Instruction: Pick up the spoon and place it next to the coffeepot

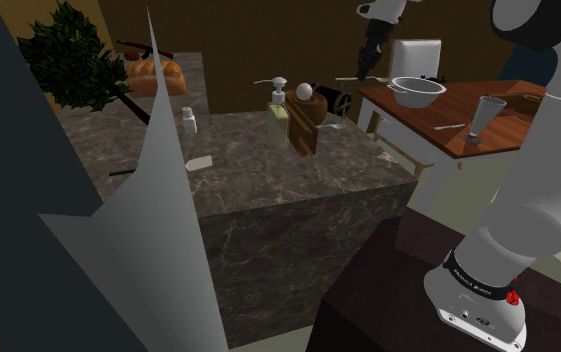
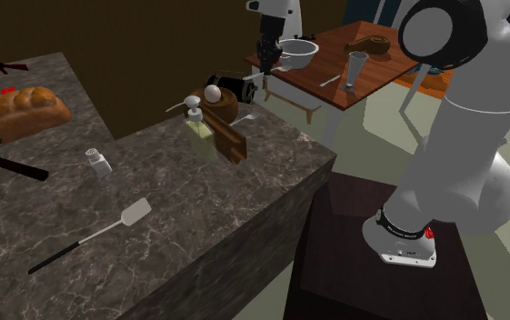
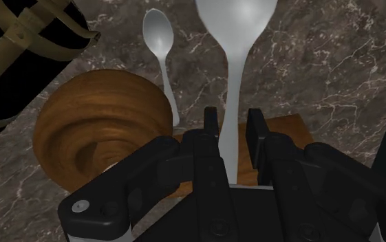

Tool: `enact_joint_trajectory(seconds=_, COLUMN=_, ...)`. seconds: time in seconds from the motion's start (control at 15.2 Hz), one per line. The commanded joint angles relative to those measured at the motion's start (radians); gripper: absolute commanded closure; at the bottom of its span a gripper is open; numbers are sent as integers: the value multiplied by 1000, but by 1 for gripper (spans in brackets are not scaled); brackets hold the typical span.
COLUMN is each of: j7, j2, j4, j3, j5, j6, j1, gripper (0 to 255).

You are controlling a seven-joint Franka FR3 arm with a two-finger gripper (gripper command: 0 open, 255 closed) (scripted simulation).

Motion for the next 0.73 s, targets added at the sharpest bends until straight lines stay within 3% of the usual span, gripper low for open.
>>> enact_joint_trajectory(seconds=0.0, j7=-30, j2=19, j4=13, j3=-9, j5=8, j6=-4, j1=-19, gripper=255)
enact_joint_trajectory(seconds=0.66, j7=-60, j2=21, j4=-118, j3=-4, j5=14, j6=125, j1=-9, gripper=255)
